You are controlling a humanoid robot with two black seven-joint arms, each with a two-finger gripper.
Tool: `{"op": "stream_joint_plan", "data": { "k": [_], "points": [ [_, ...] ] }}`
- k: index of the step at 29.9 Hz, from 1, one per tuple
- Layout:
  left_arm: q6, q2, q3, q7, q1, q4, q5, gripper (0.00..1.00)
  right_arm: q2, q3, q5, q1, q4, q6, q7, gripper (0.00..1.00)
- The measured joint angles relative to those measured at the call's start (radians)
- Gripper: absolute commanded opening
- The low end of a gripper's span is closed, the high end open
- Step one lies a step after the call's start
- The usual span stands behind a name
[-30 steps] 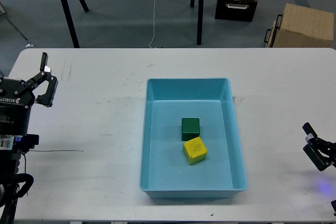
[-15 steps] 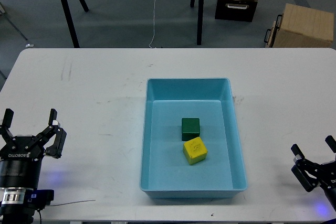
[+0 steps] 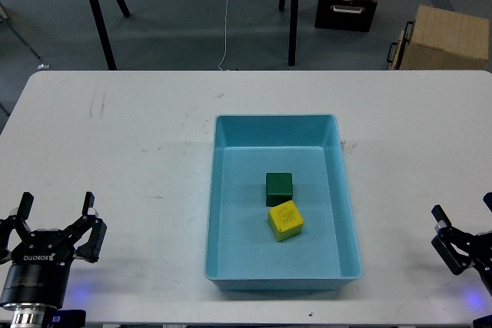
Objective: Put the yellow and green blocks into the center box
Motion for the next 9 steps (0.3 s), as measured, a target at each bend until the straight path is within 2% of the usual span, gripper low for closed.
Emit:
{"op": "stream_joint_plan", "data": {
  "k": [9],
  "points": [
    [0.000, -0.002, 0.015, 0.002, -0.002, -0.001, 0.000, 1.00, -0.010, 0.007, -0.029, 0.026, -0.001, 0.000, 0.000, 1.00]
  ]
}}
